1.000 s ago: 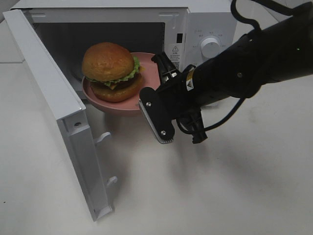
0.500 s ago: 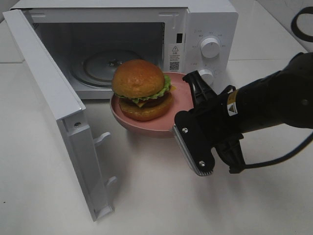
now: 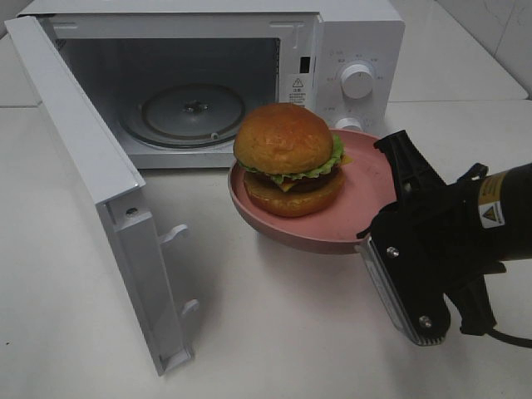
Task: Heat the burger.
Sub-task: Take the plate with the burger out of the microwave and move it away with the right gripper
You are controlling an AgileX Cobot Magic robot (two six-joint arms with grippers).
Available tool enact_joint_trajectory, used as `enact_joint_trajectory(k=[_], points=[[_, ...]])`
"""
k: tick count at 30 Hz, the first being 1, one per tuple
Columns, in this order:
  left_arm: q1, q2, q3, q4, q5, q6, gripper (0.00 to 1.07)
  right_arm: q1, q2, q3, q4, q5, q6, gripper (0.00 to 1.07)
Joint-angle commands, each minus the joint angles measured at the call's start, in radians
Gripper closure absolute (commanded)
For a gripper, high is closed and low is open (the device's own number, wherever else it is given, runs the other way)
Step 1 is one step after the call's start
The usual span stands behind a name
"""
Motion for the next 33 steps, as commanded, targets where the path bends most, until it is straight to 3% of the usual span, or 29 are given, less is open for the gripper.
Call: enact_joint_trajectory(k=[1,22,33], points=[[0.0,-0.02,0.003,-0.001,-0.006,-0.004,0.11,-0.002,-0.063,0.012,-0.003,-0.055,0.017,1.07],[0.0,-0.02,0.003,-0.001,-0.006,-0.004,0.11,-0.002,-0.42,0.078,-0.11,0.214,0.216,1.06],[0.0,-0.02,0.003,-0.001,-0.006,-0.004,0.11,-0.002,-0.513,0.078,-0.334,0.405,0.51,1.05]])
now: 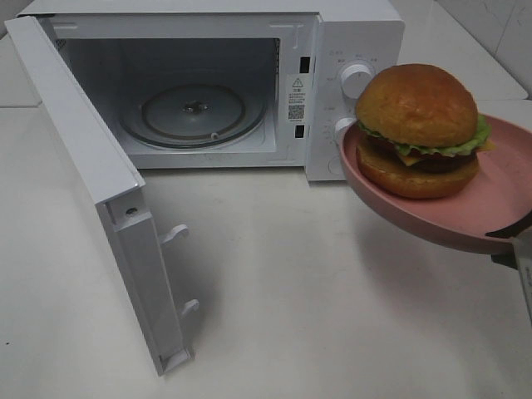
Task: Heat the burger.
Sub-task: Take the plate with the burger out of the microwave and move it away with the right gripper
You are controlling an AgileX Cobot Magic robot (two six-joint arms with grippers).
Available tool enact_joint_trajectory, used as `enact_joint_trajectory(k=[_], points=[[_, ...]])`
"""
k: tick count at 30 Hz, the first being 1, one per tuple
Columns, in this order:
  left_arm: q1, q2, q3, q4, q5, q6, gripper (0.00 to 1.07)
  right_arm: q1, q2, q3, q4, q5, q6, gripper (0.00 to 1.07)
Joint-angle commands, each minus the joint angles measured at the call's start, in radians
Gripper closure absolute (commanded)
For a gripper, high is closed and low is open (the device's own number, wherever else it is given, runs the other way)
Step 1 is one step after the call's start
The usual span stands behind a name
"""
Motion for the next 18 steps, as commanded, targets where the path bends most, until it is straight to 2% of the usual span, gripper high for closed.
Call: enact_joint_trajectory(k=[1,7,18], points=[[0.0,-0.02,0.003,-0.001,-0.006,-0.004,0.11,-0.002,-0.019,-0.006,-0.099,-0.006,0.114,1.05],[0.0,-0.02,0.003,-0.001,-0.006,-0.004,0.11,-0.002,-0.019,-0.006,-0.221,0.062,0.31,1.05],[0.0,-0.02,0.003,-0.001,-0.006,-0.004,0.11,-0.002,-0.011,-0.006,-0.361,0.191,0.549,1.04]])
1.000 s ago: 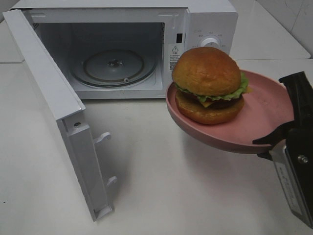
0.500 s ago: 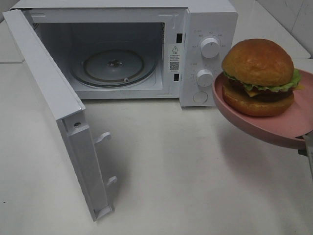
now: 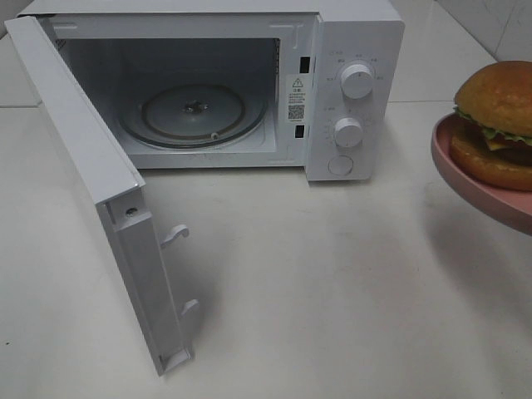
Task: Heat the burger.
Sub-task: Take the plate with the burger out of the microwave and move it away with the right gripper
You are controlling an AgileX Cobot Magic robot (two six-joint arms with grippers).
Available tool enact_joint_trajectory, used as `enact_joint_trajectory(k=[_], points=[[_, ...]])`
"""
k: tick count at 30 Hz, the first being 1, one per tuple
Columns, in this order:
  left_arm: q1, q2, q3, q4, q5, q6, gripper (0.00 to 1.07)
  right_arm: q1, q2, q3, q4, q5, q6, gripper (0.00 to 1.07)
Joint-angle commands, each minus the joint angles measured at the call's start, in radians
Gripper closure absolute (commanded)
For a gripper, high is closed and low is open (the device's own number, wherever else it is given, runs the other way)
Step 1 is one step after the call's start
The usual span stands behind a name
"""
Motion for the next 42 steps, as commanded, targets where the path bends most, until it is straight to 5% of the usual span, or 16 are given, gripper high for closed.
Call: enact_joint_trajectory(k=[1,10,26,42], points=[[0.0,-0.02,0.003,-0.001,-0.006,-0.004,0.11,-0.002,-0.011,-0.006,-0.108,0.016,0.087,1.04],[0.0,-0.02,0.003,-0.001,-0.006,-0.004,0.11,-0.002,0.028,-0.006,-0.189,0.096,0.249,1.04],[0.0,-0.02,0.003,-0.001,-0.006,-0.004,0.11,-0.002,0.477,-0.098,-0.334,0.258,1.065,1.03],[0.0,-0.02,0.003,-0.001,-0.006,-0.004,0.11,-0.002,0.784,-0.177,-0.331,0.272,1.48,1.02]])
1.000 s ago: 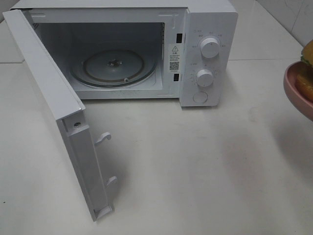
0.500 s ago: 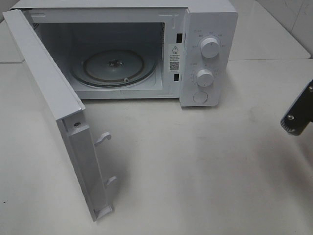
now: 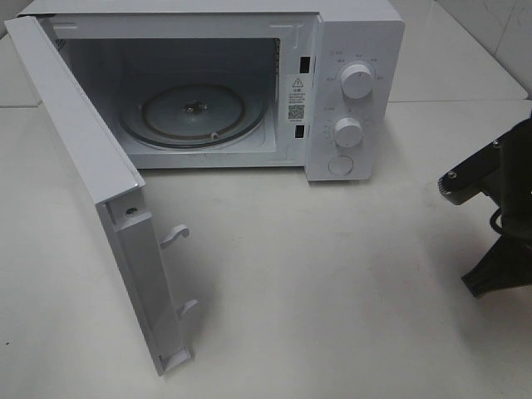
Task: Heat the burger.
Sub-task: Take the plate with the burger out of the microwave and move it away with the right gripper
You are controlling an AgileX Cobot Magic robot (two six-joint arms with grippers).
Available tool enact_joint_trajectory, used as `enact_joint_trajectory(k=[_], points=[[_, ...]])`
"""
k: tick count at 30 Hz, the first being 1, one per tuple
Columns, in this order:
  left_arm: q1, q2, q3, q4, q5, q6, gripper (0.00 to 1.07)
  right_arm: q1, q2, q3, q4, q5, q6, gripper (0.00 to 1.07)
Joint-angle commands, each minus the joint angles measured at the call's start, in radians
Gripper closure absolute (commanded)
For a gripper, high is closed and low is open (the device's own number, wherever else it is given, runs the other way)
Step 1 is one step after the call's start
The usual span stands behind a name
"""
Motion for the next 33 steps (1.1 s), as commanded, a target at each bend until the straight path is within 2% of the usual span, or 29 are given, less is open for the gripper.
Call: enact_joint_trajectory(k=[1,12,22,25,26,27,28,33], points=[[0.0,-0.02,0.003,-0.001,-0.006,-0.004,0.11,-0.002,0.076,-0.011,-0.067,0.041,0.08,1.01],[0.0,-0.02,0.003,-0.001,-0.006,-0.004,0.11,-0.005,0.277,-0.013,-0.077,-0.007,0.222,0.99],[0.0,-0.02,0.003,-0.001,-0.006,-0.004,0.11,-0.005,0.369,-0.013,-0.13,-0.055,0.336,0.93],[0.0,-0.02,0.003,-0.001,-0.006,-0.004,0.11,-0.005,0.377,-0.013,-0.13,-0.074,0.336,0.87],[0.0,-0.02,0.003,-0.001,-0.006,-0.004,0.11,-0.005,0.377,-0.016,-0.13,-0.082,0.336,0.8],[0.0,-0.02,0.003,-0.001,-0.006,-0.004,0.11,-0.005,0.377,-0.016,-0.13,-0.082,0.336,0.8],[0.0,-0.02,0.003,-0.001,-0.006,-0.004,0.11,-0.005,0.377,-0.024,-0.128,-0.086,0.327,0.71],[0.0,-0.02,0.003,-0.001,-0.006,-0.004,0.11,-0.003,0.374,-0.057,-0.081,-0.088,0.253,0.59]])
